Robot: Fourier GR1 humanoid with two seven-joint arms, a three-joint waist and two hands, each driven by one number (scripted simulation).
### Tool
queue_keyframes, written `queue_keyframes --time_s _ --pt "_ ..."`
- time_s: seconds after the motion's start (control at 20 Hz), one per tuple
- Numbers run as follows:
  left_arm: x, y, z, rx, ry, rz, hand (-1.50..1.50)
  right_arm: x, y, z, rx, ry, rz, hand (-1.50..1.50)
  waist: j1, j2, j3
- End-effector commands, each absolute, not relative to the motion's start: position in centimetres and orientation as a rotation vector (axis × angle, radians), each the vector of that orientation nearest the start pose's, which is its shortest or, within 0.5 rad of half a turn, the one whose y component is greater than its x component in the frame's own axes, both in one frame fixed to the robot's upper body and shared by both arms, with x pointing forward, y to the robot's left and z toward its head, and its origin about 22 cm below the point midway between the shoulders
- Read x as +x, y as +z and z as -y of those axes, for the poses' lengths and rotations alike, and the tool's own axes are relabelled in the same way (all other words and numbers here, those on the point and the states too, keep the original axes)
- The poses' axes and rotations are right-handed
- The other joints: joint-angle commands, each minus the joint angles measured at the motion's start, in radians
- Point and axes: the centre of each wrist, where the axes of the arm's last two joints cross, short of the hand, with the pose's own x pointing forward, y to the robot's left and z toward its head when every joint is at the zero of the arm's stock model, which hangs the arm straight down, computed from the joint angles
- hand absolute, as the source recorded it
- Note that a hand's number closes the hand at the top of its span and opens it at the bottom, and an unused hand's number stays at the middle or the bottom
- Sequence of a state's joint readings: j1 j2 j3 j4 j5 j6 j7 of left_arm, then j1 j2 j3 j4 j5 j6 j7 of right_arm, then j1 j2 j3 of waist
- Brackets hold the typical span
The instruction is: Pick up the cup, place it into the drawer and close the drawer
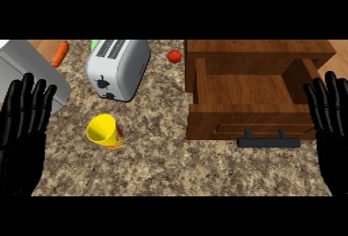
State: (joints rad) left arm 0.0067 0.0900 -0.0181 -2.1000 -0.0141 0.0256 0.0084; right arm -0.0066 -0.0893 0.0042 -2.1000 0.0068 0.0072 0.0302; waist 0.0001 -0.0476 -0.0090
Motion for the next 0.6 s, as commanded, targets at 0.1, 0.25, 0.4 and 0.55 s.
queue_keyframes --time_s 0.1,0.25,0.4,0.55 --pt "21.6 13.2 -25.5 -0.071 -0.187 2.104 -1.50 20.3 12.7 23.0 -0.030 0.115 2.157 -1.50 -0.001 0.047 0.009" --pt "22.2 12.6 -28.0 -0.240 -0.276 2.102 -1.50 21.6 13.1 23.1 -0.043 0.106 2.125 -1.50 0.003 0.048 0.008" --pt "23.1 11.0 -27.3 -0.316 -0.008 1.863 -1.50 21.7 12.1 24.3 0.067 0.248 1.969 -1.50 -0.001 0.050 0.009" --pt "23.7 9.5 -30.4 -0.312 -0.011 1.865 -1.50 23.3 13.1 24.2 0.070 0.246 1.955 -1.50 0.003 0.049 0.009"
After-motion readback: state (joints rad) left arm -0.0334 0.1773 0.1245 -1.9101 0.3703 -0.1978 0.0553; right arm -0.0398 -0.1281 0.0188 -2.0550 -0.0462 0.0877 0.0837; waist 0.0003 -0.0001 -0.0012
